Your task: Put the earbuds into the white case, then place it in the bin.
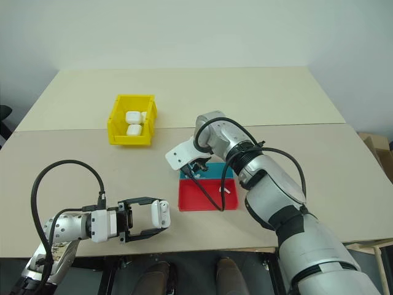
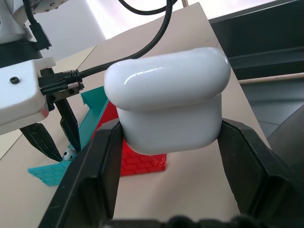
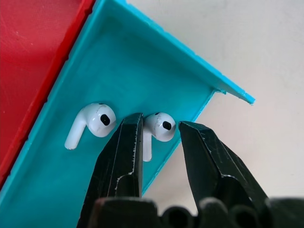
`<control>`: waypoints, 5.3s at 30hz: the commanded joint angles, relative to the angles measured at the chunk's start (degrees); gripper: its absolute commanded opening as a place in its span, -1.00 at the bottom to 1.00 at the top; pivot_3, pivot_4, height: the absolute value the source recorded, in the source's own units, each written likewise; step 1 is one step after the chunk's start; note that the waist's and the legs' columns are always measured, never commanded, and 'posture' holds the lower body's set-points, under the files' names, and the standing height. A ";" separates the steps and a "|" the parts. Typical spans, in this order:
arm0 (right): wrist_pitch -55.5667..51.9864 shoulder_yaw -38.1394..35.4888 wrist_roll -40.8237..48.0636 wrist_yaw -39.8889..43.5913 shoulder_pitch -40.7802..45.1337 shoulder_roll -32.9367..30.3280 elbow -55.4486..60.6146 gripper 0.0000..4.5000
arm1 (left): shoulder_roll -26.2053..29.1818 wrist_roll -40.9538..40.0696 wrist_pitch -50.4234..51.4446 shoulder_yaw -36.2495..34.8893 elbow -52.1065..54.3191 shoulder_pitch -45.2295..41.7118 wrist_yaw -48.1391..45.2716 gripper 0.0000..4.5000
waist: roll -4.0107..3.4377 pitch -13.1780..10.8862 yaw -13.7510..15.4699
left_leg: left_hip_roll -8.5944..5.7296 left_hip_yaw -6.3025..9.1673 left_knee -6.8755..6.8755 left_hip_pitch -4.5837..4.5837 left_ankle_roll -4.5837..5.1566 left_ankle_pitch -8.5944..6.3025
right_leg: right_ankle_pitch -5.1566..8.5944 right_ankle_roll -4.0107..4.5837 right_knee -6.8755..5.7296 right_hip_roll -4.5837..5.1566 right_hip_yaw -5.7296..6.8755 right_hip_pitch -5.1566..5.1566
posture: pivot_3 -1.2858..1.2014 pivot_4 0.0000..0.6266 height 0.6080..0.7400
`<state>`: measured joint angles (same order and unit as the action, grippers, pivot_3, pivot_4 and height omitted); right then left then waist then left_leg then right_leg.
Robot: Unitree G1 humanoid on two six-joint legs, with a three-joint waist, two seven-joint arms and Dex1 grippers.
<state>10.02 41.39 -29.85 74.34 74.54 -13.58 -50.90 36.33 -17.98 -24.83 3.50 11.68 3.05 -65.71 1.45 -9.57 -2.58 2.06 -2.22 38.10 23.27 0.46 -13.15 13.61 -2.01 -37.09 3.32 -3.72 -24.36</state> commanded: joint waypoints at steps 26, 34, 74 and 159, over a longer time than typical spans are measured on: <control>1.07 -1.74 -0.52 -1.19 -0.58 -0.78 0.23 -0.67 | -0.20 -0.07 -2.17 0.51 0.85 -0.86 1.66 0.22 | -0.01 0.01 0.00 | 0.00 0.00 0.00 -0.15 0.00 0.00 | 0.00 0.01 -0.02 -0.01 0.00 0.12 | 0.03 -0.52 1.00; -19.91 -19.10 10.64 1.48 -4.37 -9.85 25.58 -0.67 | -2.72 -6.14 5.83 0.19 5.84 -6.17 5.32 0.22 | 0.00 0.00 0.71 | -0.03 0.13 0.01 0.13 -0.01 0.00 | -0.02 -0.02 0.05 0.05 0.02 -0.03 | 0.03 -0.52 1.00; -100.61 -77.84 93.76 -29.67 -27.99 -0.90 90.34 -0.67 | -9.72 -17.62 32.95 0.27 12.93 -27.08 9.07 0.22 | 0.03 0.01 1.15 | -0.11 0.32 0.10 0.14 0.00 0.01 | -0.01 -0.11 0.15 -0.11 0.02 0.20 | 0.03 -0.52 1.00; -57.72 -52.41 71.93 -26.24 -34.50 -36.38 82.77 -0.99 | -23.22 4.84 18.01 -3.86 -9.19 -39.03 30.42 0.22 | 0.09 -0.01 2.27 | -0.15 0.39 0.30 0.51 0.04 0.00 | -0.08 -0.29 0.37 0.00 0.11 0.13 | 0.03 -0.52 1.00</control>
<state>-47.87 -7.93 41.78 49.60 41.45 -49.48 30.52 13.97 -14.16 -5.21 3.76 2.62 -32.17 -42.06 1.54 -9.58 -0.31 1.90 -1.80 38.45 23.80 0.49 -13.16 13.52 -2.32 -36.71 3.32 -3.58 -24.21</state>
